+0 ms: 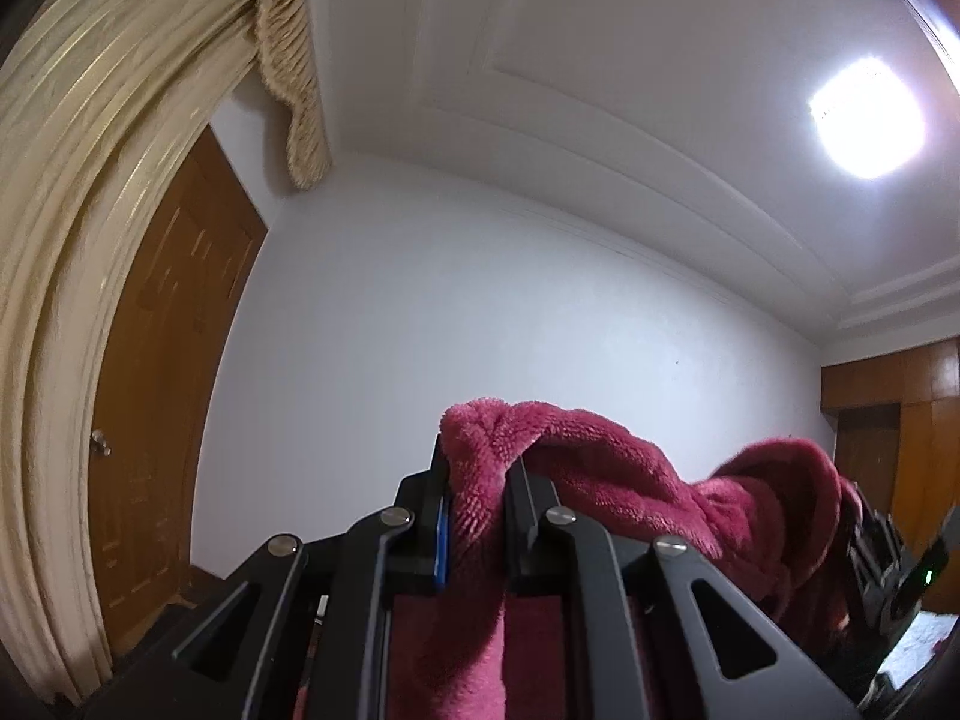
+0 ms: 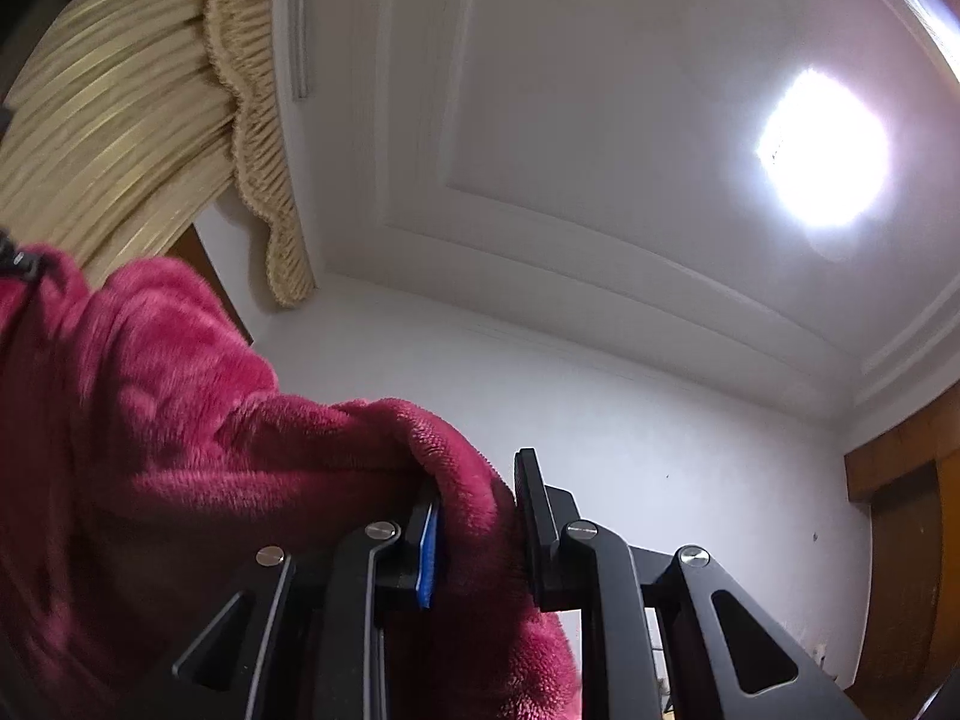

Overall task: Fold clothes
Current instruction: 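Raise the fleece high with both grippers, holding it up by two edges, then lower the fleece onto the bed and open both grippers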

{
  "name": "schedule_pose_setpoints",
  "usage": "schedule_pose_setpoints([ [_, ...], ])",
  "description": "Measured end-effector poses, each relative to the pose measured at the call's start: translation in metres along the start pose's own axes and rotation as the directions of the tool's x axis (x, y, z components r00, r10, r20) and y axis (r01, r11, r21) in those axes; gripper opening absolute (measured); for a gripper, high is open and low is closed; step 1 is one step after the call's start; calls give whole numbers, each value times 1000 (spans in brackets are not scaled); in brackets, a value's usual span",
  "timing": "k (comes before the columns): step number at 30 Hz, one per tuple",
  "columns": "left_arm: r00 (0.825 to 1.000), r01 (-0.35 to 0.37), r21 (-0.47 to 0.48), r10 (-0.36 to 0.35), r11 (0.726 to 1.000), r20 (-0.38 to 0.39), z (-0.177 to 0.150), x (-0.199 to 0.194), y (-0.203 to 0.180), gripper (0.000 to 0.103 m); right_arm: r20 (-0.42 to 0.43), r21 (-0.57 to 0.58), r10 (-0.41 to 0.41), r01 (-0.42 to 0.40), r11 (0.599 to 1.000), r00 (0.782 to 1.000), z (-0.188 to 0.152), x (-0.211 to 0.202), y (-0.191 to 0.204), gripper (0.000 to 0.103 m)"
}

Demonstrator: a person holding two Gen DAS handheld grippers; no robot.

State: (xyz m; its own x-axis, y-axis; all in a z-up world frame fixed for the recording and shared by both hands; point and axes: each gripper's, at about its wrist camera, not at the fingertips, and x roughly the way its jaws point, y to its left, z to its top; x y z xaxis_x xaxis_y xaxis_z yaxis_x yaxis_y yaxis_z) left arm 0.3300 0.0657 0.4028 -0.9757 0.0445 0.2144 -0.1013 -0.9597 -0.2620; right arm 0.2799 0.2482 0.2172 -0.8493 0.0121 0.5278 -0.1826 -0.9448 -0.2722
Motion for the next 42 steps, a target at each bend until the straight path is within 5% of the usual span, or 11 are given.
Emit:
schedule_pose_setpoints([
  [11, 999, -38, 117, 38, 992, -5, -6, -37, -23, 19, -118, 67, 73, -65, 996, 990, -14, -20, -7, 21],
  [17, 988, -74, 107, 88, 991, -130, -34, 7, -1, 19, -229, 106, 134, -112, 988, 964, -45, 9, 13, 21],
  [22, 951, -128, 56, 139, 990, -275, -82, 88, 53, 19, -345, 70, 168, -153, 986, 923, -103, 52, 66, 21],
  [25, 916, -163, 25, 161, 986, -367, -116, 139, 82, 19, -434, 54, 179, -173, 984, 883, -146, 86, 95, 21],
  [29, 849, -185, 51, 185, 981, -495, -170, 210, 109, 19, -565, 32, 180, -196, 980, 805, -207, 131, 134, 21],
  [36, 699, -210, 102, 223, 972, -680, -280, 311, 144, 19, -758, 17, 163, -232, 973, 631, -312, 196, 201, 21],
  [42, 578, -207, 148, 243, 967, -779, -368, 371, 156, 19, -857, 3, 128, -245, 970, 499, -415, 188, 216, 21],
])
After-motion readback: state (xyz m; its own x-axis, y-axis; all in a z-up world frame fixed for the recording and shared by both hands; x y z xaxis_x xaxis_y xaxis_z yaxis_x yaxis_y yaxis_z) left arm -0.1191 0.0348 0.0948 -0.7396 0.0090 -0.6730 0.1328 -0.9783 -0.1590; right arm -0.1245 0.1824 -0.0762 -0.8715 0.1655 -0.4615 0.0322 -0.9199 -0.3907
